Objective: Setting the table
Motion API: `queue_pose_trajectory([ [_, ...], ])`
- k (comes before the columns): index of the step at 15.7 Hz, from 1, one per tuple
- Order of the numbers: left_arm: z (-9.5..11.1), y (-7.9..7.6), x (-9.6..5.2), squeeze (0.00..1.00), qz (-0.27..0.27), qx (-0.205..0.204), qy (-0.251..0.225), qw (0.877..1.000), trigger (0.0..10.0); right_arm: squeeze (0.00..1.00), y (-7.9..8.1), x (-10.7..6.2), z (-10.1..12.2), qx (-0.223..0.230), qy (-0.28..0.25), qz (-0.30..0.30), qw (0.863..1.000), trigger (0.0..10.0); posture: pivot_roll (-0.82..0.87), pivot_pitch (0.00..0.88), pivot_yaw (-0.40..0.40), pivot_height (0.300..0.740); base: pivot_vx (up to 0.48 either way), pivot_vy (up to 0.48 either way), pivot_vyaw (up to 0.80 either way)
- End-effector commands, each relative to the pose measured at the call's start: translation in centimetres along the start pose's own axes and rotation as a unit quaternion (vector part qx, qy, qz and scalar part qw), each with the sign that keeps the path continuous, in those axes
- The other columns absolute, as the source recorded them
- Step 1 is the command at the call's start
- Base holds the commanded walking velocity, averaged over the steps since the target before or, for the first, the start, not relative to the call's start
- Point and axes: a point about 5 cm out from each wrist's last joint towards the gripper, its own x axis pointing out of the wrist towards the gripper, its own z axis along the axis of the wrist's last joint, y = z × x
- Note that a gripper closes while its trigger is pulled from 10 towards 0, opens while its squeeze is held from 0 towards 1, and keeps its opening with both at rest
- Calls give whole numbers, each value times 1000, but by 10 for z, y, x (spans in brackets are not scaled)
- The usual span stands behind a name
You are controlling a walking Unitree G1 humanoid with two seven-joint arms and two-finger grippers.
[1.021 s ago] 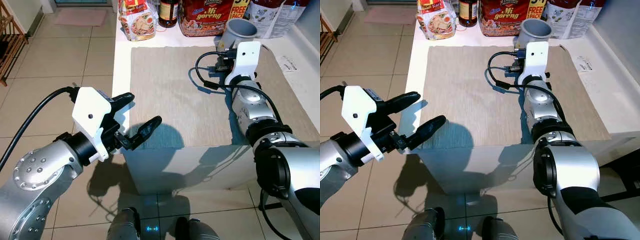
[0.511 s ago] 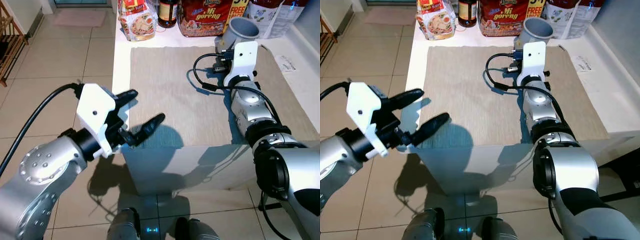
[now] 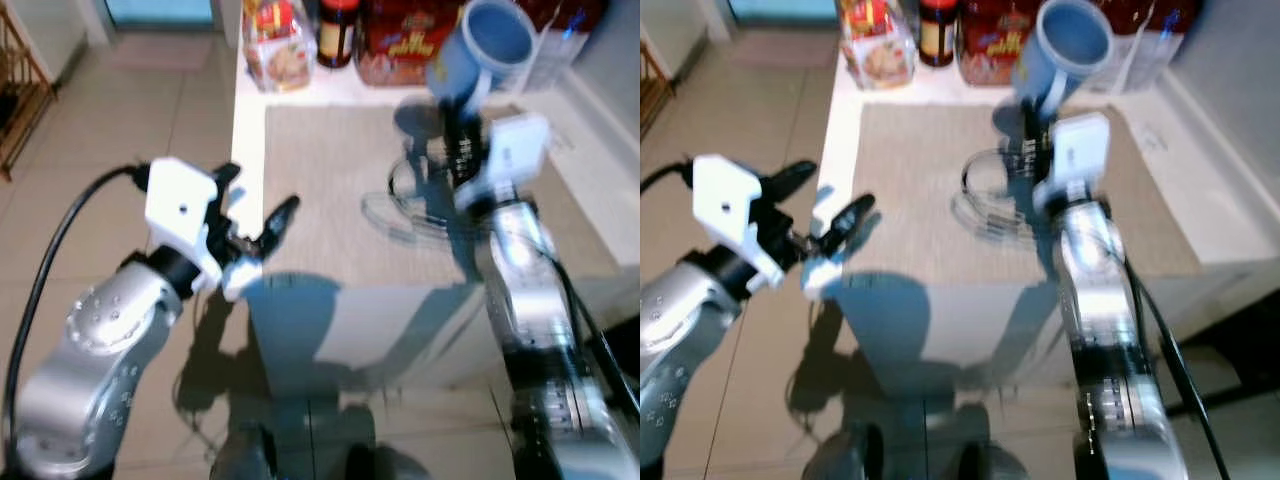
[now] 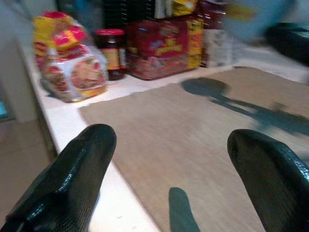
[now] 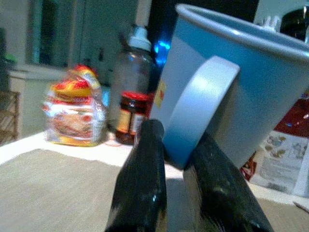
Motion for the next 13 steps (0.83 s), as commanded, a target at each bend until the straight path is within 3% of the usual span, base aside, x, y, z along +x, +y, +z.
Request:
queue_pose_trajectory([
  [1, -5, 5, -1, 0, 22, 0, 0, 1000, 10000, 0, 17, -13, 16, 19, -15, 22, 999, 0, 59, 54, -17, 740, 0, 0, 0],
  [2, -6, 5, -1, 0, 24, 0, -2, 1000, 10000, 0, 20, -18, 17, 24, -14, 26, 999, 0, 59, 54, -17, 740, 0, 0, 0],
  [4, -14, -1, -4, 0, 6, 7, 5, 1000, 10000, 0, 39, -53, 24, 62, 18, 58, 996, 0, 40, 38, -15, 740, 0, 0, 0],
  [7, -15, -7, -3, 0, -4, 13, -2, 1000, 10000, 0, 41, -63, 31, 76, 44, 54, 995, 0, 38, 32, -23, 740, 0, -477, 0],
  [8, -15, -10, -4, 0, -4, 11, -4, 1000, 10000, 0, 40, -65, 30, 67, 50, 64, 995, 10000, 43, 24, -33, 740, 0, -480, 0],
  [10, -20, -16, -9, 0, -7, 12, 4, 1000, 10000, 0, 39, -66, 27, 70, 62, 74, 993, 10000, 48, 20, -47, 740, 0, -480, 0],
  [13, -24, -20, -16, 0, -1, 17, 11, 1000, 10000, 0, 49, -72, 26, 67, 84, 125, 986, 10000, 63, 13, -69, 740, 0, -480, 0],
])
